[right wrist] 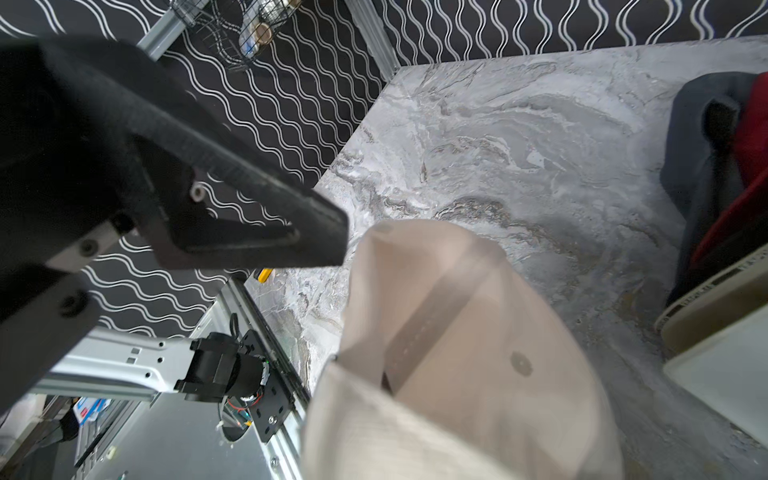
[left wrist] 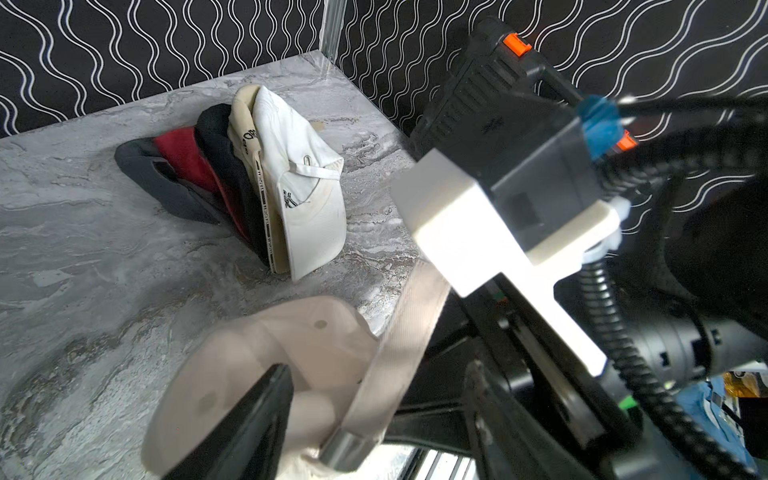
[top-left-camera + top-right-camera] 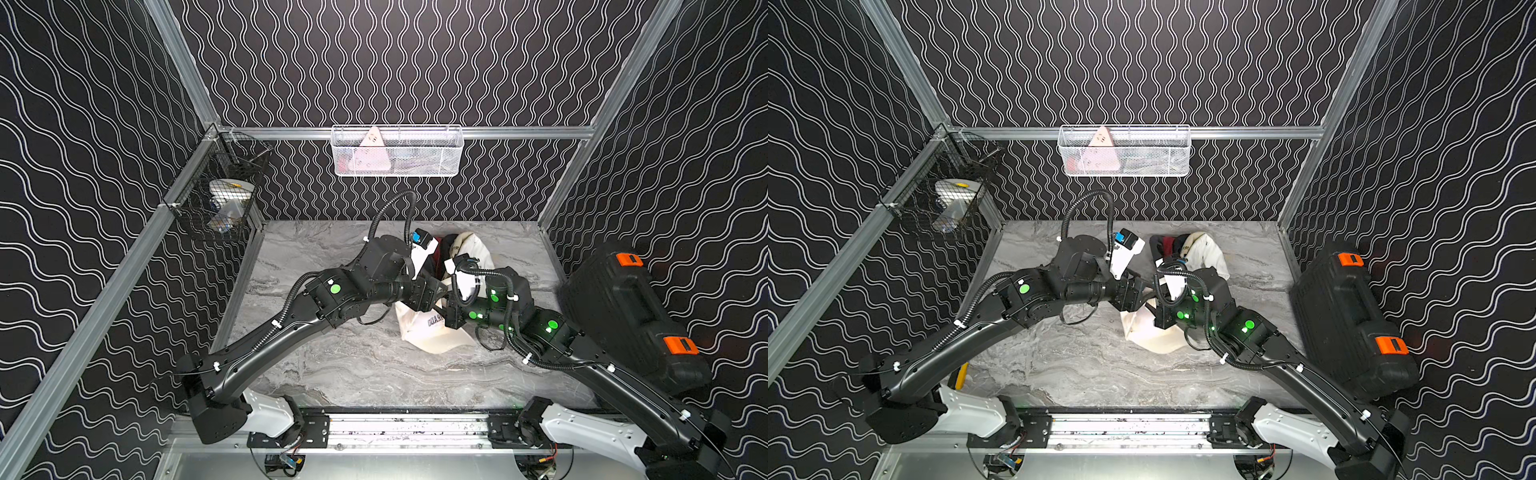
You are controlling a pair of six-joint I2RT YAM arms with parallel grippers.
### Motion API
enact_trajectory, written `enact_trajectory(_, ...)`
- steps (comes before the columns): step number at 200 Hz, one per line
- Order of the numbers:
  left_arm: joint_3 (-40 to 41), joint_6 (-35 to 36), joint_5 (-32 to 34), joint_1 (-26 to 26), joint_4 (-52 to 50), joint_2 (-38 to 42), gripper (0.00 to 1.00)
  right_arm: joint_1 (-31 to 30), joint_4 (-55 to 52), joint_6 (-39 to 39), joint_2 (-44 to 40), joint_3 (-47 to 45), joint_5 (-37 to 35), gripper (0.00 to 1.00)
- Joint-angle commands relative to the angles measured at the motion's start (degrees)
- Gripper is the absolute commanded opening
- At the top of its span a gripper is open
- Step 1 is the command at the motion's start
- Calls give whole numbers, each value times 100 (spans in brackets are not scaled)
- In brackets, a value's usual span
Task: Open the adjustable buckle of the baseball cap
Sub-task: Open the adjustable buckle on the baseball cap.
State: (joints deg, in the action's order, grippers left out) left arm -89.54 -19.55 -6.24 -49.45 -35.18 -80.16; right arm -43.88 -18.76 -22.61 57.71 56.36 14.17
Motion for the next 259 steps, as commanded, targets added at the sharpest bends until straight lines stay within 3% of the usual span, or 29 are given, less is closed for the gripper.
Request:
enact_trajectory(1, -69, 11, -101, 6, 230, -64, 71, -14, 355, 38, -33, -28, 323, 0)
enact_trajectory(53, -38, -14, -255, 6, 360, -194, 69, -63, 444, 2, -45, -2, 534, 0)
enact_trajectory(98, 29, -7, -329, 6, 376, -154, 51, -78, 490, -33, -51, -26, 518, 0)
enact_trajectory(140, 107, -5, -400, 5, 369, -129, 45, -86, 514, -33, -99, -37, 464, 0)
enact_trajectory(219, 191, -36, -378, 6, 407, 35, 11, -91, 541, -101, -156, -107, 394, 0)
enact_trajectory(259, 272, -49, -373, 6, 431, 141, 2, -86, 542, -199, -164, -160, 302, 0)
